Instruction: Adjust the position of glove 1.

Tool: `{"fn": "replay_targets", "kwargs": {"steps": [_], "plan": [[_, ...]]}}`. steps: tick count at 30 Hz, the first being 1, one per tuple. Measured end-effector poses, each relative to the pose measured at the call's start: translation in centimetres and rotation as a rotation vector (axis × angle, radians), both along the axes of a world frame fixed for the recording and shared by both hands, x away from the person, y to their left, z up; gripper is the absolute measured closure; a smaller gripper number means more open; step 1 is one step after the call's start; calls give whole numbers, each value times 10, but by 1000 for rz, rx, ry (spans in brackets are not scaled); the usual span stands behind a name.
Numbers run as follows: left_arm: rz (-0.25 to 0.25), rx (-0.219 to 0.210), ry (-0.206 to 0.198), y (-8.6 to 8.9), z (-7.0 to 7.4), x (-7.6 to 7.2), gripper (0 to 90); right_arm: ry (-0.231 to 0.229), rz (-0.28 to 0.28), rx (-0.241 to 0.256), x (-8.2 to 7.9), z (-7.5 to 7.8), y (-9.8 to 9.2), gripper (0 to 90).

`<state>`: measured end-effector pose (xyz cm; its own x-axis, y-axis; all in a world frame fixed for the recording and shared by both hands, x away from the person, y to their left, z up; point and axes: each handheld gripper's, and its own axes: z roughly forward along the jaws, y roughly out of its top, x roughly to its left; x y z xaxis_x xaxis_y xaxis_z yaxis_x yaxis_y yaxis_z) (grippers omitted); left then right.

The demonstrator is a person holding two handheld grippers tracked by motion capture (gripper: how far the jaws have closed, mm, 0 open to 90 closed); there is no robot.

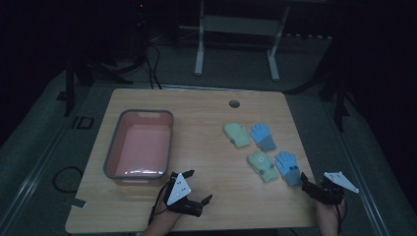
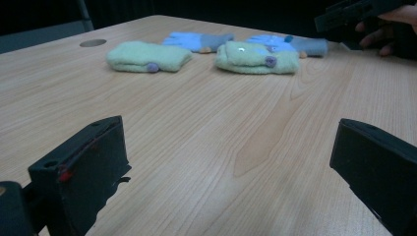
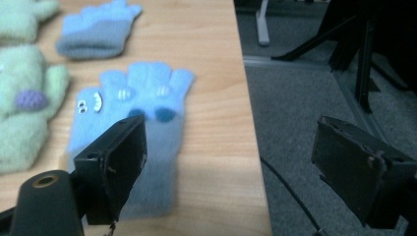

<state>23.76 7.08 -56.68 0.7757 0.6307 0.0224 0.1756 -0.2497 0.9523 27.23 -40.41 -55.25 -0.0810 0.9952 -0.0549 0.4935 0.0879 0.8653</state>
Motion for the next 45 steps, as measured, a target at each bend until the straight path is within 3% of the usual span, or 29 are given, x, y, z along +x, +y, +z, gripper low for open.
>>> {"fn": "replay_targets", "kwargs": {"steps": [7, 16, 21, 24, 32, 45], "plan": [[2, 0, 0, 0, 0, 0, 10, 48, 25, -36, 0, 0, 4, 131], [0, -1, 0, 1, 0, 0, 10, 183, 66, -9, 5, 10, 6, 117], [-1, -1, -1, 1, 0, 0, 10, 179, 67, -13, 9, 29, 7, 148], [-2, -1, 0, 1, 0, 0, 10, 230, 125, 63, 17, 38, 4, 145], [-4, -3, 2, 1, 0, 0, 10, 193, 120, 43, 28, 63, 14, 126], [-6, -6, 5, 1, 0, 1, 10, 177, 206, 35, 56, 89, 40, 115]]}}
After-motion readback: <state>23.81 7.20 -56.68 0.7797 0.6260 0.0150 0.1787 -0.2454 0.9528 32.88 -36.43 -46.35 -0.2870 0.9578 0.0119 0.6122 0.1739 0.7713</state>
